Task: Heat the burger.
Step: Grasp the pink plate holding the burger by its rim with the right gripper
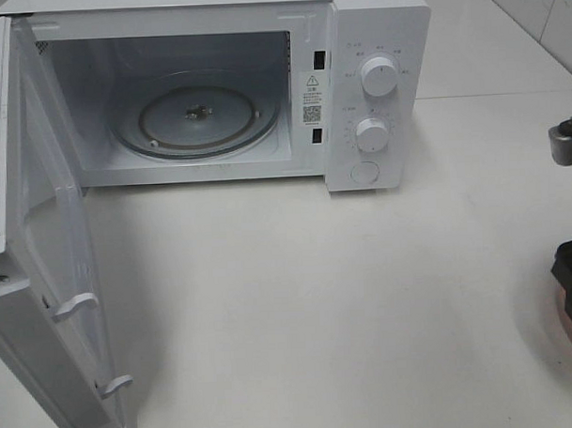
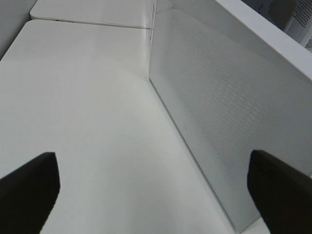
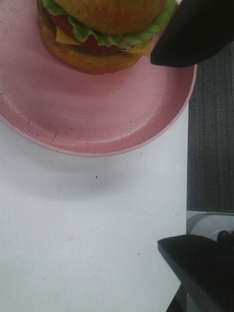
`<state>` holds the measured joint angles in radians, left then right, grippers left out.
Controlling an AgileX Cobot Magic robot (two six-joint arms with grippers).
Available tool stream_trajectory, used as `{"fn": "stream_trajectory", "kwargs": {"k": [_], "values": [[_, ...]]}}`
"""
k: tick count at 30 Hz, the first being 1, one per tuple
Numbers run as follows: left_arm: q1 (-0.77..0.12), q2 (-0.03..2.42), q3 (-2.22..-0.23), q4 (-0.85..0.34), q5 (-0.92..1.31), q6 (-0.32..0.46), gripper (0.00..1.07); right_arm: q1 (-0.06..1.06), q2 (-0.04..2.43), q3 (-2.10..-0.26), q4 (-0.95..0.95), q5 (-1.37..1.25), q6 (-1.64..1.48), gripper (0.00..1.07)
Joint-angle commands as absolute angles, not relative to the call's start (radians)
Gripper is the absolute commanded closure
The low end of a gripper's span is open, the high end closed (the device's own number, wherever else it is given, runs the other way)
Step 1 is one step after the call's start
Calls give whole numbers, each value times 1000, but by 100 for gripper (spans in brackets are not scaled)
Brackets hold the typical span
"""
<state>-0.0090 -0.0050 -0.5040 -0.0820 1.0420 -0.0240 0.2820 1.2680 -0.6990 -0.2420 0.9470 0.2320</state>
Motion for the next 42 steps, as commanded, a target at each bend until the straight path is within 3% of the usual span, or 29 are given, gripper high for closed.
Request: {"fn": "stream_trajectory", "kwargs": {"k": [1, 13, 19, 27, 42], "values": [[-8, -26, -503, -81, 1033, -25, 7, 277, 1265, -674, -254, 905, 236, 18], [-8, -26, -503, -81, 1033, -25, 7, 277, 1283, -600, -277, 766, 237, 29], [-8, -26, -503, -81, 1033, -25, 7, 275, 1305, -599, -287, 742, 237, 30], [-8, -26, -503, -81, 1033, -25, 7, 186, 1308, -596, -286, 698, 237, 31], [-8, -26, -503, -81, 1033, -25, 7, 172, 1441, -596, -294, 625, 229, 31]]}}
